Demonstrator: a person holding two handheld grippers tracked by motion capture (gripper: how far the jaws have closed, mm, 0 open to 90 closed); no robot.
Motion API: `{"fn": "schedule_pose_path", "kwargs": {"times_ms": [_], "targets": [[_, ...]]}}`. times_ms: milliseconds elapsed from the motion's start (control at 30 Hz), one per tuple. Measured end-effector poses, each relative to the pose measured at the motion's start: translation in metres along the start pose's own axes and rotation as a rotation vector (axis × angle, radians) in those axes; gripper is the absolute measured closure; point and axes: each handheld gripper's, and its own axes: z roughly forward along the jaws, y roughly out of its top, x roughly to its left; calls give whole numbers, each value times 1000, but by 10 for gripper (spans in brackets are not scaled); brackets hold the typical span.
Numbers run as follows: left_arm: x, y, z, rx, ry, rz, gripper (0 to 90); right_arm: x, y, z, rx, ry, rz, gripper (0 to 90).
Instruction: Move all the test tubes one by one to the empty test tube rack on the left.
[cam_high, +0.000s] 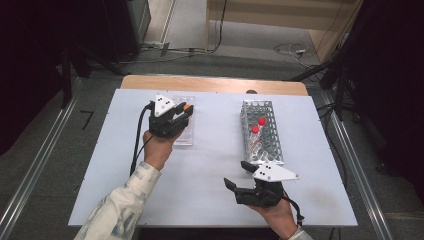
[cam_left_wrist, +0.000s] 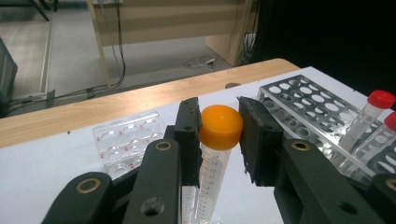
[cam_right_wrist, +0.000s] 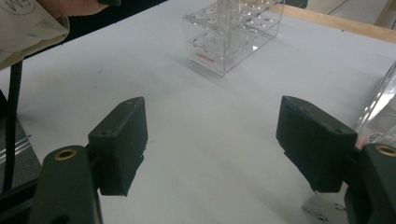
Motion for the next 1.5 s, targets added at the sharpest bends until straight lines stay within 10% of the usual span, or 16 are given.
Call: {"fn": "schedule_pose_path", "kwargs": {"times_ms": [967, 1500], "targets": [[0, -35, 14, 27, 29, -31, 674, 0, -2, 1, 5, -13, 1, 238], [-2, -38, 3, 34, 35, -67, 365, 0, -3, 0, 4, -14, 6, 241]]}}
